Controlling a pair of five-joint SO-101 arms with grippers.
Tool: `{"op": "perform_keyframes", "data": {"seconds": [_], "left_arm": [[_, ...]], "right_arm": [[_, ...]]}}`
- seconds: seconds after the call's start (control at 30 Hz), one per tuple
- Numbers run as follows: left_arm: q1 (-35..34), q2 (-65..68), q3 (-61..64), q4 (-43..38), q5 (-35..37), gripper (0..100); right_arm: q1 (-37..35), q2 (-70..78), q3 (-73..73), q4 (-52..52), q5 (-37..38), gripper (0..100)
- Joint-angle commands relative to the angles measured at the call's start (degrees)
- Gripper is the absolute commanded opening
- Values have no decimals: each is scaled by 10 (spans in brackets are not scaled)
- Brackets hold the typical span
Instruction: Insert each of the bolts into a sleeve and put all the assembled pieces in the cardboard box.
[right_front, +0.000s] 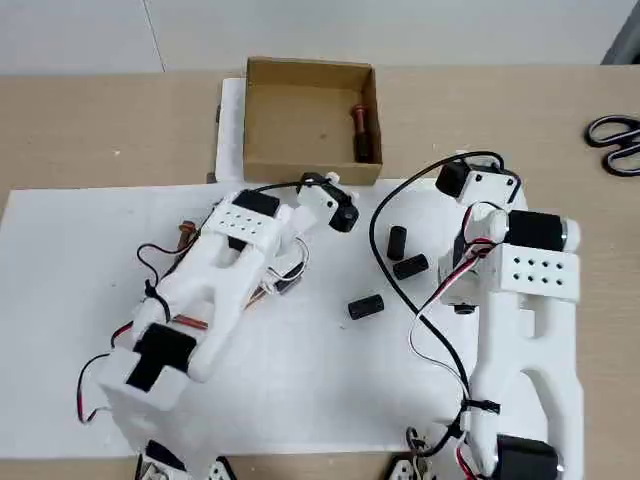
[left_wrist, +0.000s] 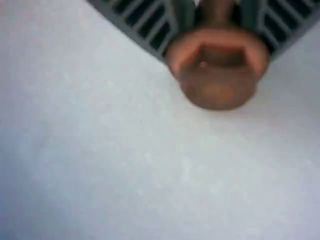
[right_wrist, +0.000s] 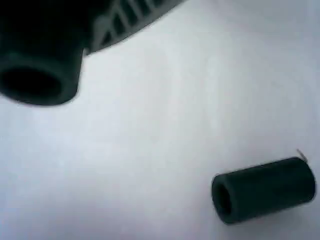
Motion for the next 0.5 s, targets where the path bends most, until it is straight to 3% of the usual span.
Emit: {"op": "perform_keyframes", "data": {"seconds": [0.0, 0.27, 0.47], "left_arm": [[-8, -42, -63, 38, 24, 5], [-4, -184, -124, 64, 65, 5], [-7, -206, -124, 107, 67, 5]], "right_arm": [[2, -22, -7, -5, -3, 3], [2, -48, -103, 51, 25, 4], [3, -92, -113, 62, 23, 4]]}}
